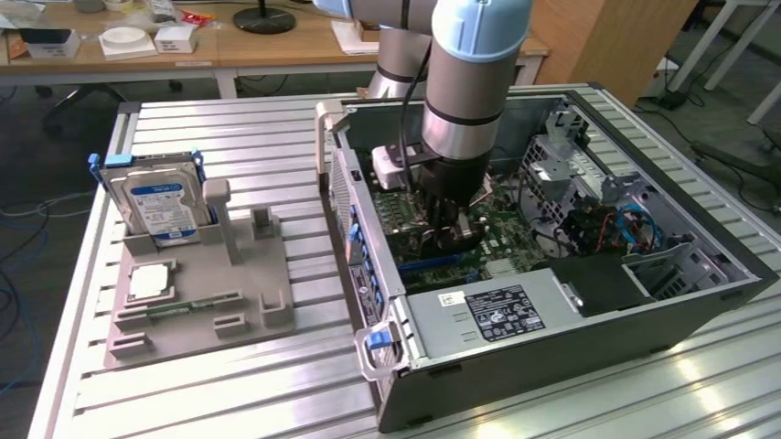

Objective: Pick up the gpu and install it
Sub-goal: 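Insert the gpu into the slot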

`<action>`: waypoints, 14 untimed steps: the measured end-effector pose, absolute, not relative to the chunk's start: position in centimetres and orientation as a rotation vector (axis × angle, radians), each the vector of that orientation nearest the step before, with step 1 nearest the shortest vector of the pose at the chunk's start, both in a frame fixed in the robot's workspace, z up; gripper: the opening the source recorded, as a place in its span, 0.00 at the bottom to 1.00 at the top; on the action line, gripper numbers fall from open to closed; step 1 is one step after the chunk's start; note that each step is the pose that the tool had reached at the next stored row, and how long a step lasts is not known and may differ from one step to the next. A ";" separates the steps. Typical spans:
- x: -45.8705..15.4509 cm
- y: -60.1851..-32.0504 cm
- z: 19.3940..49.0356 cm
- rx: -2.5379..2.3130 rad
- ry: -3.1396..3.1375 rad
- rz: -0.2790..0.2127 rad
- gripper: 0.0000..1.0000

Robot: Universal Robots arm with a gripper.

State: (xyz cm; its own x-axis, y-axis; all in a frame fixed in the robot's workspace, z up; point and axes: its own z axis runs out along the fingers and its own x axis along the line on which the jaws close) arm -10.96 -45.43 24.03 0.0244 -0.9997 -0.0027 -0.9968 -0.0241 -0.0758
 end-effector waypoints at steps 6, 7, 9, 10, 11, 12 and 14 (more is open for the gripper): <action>-11.0 -45.4 23.8 -2.205 2.152 -0.076 0.27; -11.1 -45.4 23.8 -2.205 2.152 -0.076 0.27; -11.1 -45.4 23.7 -2.205 2.152 -0.076 0.27; -11.1 -45.4 23.7 -2.205 2.152 -0.076 0.27; -11.1 -45.4 23.7 -2.205 2.152 -0.076 0.27; -11.1 -45.4 23.7 -2.205 2.152 -0.076 0.27; -11.1 -45.4 23.7 -2.205 2.152 -0.076 0.27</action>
